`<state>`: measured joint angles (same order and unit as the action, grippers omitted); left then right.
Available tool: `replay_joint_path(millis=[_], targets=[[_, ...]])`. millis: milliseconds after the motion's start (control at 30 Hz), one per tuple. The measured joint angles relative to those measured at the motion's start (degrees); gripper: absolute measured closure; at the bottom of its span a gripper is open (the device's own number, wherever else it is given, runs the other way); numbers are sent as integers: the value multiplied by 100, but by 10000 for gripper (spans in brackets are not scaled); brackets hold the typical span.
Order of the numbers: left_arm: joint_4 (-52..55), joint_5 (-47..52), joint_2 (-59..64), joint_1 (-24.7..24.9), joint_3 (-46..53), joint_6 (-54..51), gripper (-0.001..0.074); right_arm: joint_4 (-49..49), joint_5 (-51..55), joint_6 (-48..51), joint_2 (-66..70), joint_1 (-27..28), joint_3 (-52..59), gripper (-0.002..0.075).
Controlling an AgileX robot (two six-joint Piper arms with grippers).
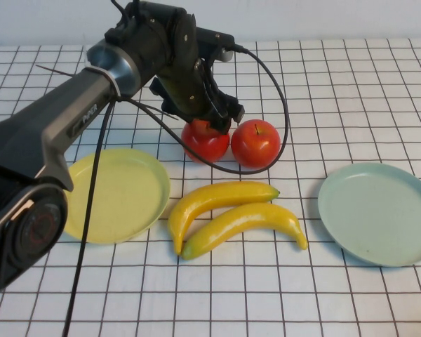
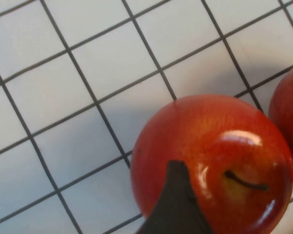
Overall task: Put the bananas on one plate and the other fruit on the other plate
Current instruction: Put one type of fruit in the left plate
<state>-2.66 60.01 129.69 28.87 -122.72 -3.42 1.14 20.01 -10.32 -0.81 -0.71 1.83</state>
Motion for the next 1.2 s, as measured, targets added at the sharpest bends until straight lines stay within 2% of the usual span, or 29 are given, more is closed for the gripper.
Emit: replay_joint_path(millis=[167,367,600,800,1200], targets=[[14,0,0,0,0,-14,388,0,0,0,0,0,0,742],[25,0,0,0,0,-14,510,0,0,0,0,0,0,742],[110,0,0,0,0,-14,706,0,0,0,0,0,0,743],[308,0,-33,0,0,-14,735,0,0,0,0,0,0,742],[703,479,-467,0,-369,-14,737,0,0,0,0,0,0,743]])
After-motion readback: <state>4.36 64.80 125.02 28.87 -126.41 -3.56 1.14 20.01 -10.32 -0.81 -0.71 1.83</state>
